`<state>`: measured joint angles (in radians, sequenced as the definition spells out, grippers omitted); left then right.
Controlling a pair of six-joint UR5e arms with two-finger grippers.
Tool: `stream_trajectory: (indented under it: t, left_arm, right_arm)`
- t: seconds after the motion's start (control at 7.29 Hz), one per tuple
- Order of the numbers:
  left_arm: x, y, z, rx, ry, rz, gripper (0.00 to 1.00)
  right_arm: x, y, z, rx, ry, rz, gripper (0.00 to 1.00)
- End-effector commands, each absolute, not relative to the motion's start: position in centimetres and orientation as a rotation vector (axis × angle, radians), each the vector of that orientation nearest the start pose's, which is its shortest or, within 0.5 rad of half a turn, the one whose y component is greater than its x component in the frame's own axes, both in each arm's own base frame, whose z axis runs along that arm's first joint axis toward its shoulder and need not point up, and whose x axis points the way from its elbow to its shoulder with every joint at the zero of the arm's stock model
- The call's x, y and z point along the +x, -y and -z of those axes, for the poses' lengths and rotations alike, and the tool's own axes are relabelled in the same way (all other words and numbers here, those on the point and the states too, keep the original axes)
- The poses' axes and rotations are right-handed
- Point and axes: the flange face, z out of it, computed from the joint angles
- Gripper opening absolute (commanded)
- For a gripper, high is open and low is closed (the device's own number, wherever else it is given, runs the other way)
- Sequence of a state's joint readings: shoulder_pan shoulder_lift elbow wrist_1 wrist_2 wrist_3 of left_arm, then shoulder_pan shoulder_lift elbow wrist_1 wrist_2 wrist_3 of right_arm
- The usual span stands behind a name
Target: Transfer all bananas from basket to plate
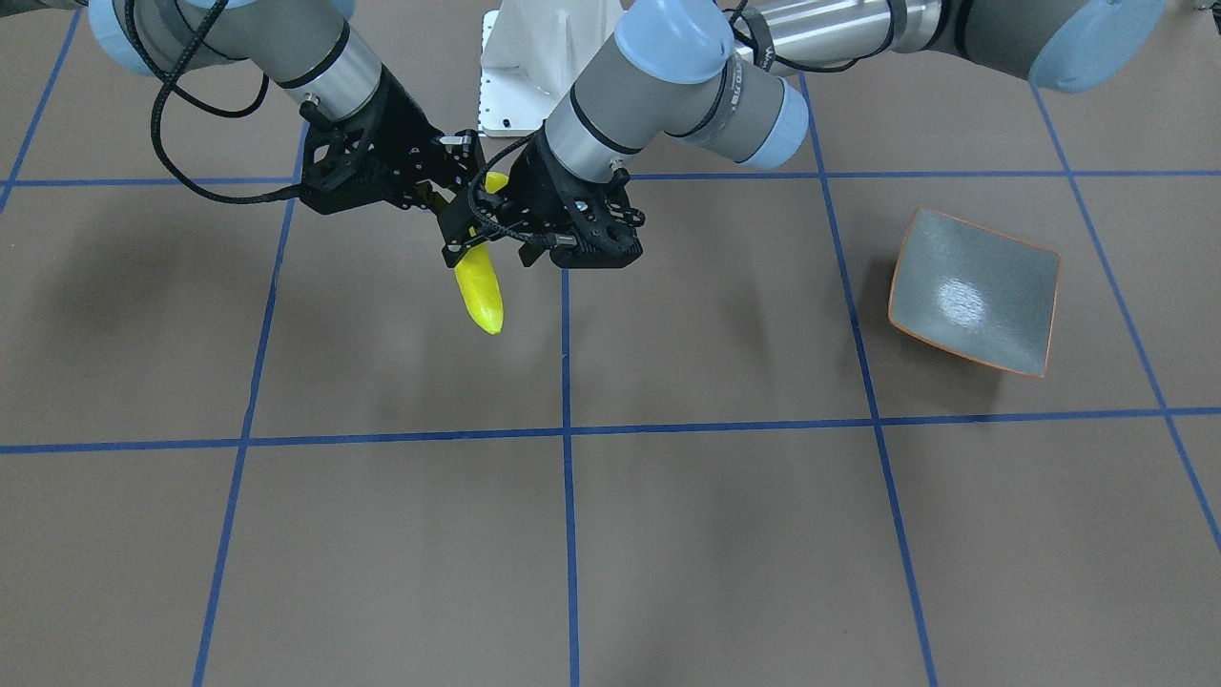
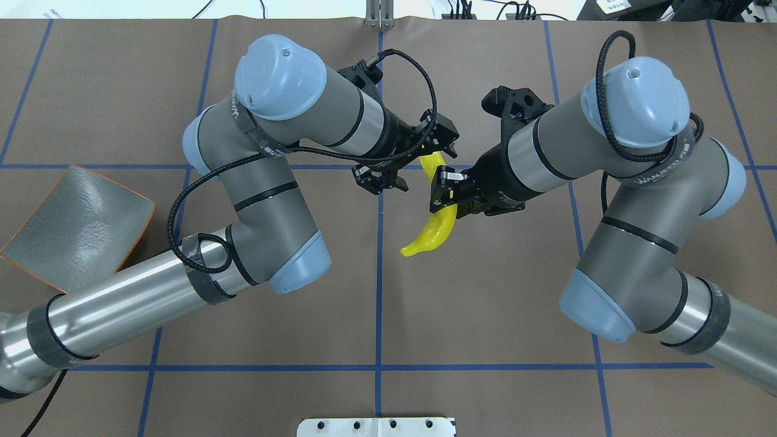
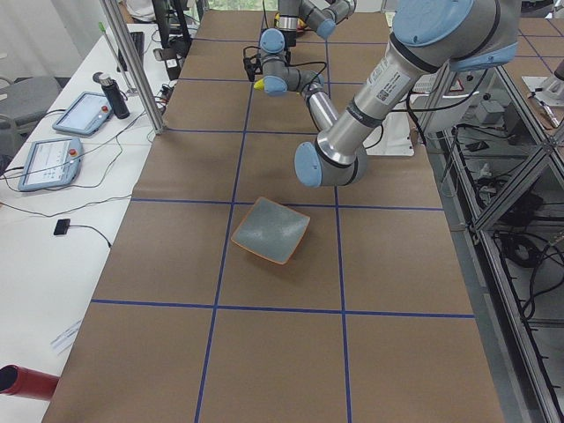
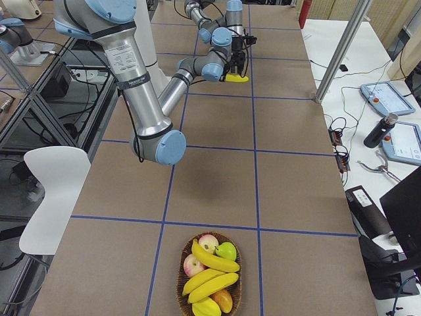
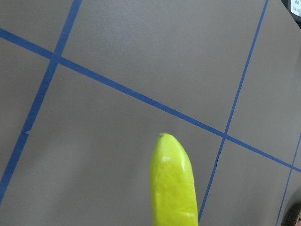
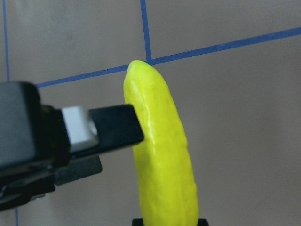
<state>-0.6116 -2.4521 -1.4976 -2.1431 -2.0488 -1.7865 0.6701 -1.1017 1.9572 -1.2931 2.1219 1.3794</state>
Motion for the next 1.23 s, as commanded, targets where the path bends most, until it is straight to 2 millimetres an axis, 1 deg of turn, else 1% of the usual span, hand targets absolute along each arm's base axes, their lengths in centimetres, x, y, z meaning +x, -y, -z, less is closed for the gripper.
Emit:
stream_trajectory:
  t: [0.0,0.14,0.27,0.41,0.55,0.69,0.82,0.96,1.1]
  left_arm:
    - [53.52,47.23,-6.53,-0.123,-1.405,0.357,0.93]
    - [54.01,46.97,-6.65,-0.114,-1.403,0.363,0.91]
    - [54.0,46.96,-6.63,-0.114,-1.404,0.362,0.87]
    - [54.12,46.91,-6.69,-0.115,-1.403,0.361,0.72]
    - [54.14,46.79,-6.63,-0.117,-1.404,0.361,0.44]
    - [54.36,46.55,-6.72,-0.134,-1.403,0.373,0.0]
    - [54.45,46.49,-6.94,-0.139,-1.4,0.38,0.0]
    - [54.49,46.39,-6.9,-0.14,-1.4,0.378,0.0]
    - [54.43,46.48,-7.01,-0.14,-1.399,0.38,0.0]
  right_arm:
    - [-39.57,41.72,-18.59,0.029,1.207,-0.106,0.0]
    - [-39.57,41.72,-18.51,0.03,1.209,-0.105,0.0]
    - [-39.57,41.74,-18.51,0.031,1.208,-0.106,0.0]
    - [-39.57,41.74,-18.51,0.032,1.208,-0.105,0.0]
    - [-39.57,41.74,-18.51,0.032,1.208,-0.105,0.0]
    - [-39.57,41.74,-18.51,0.032,1.208,-0.105,0.0]
    - [-39.57,41.74,-18.42,0.04,1.209,-0.094,0.41]
    - [-39.45,41.81,-18.46,0.052,1.208,-0.088,0.99]
    - [-39.24,41.86,-18.43,0.054,1.209,-0.09,1.0]
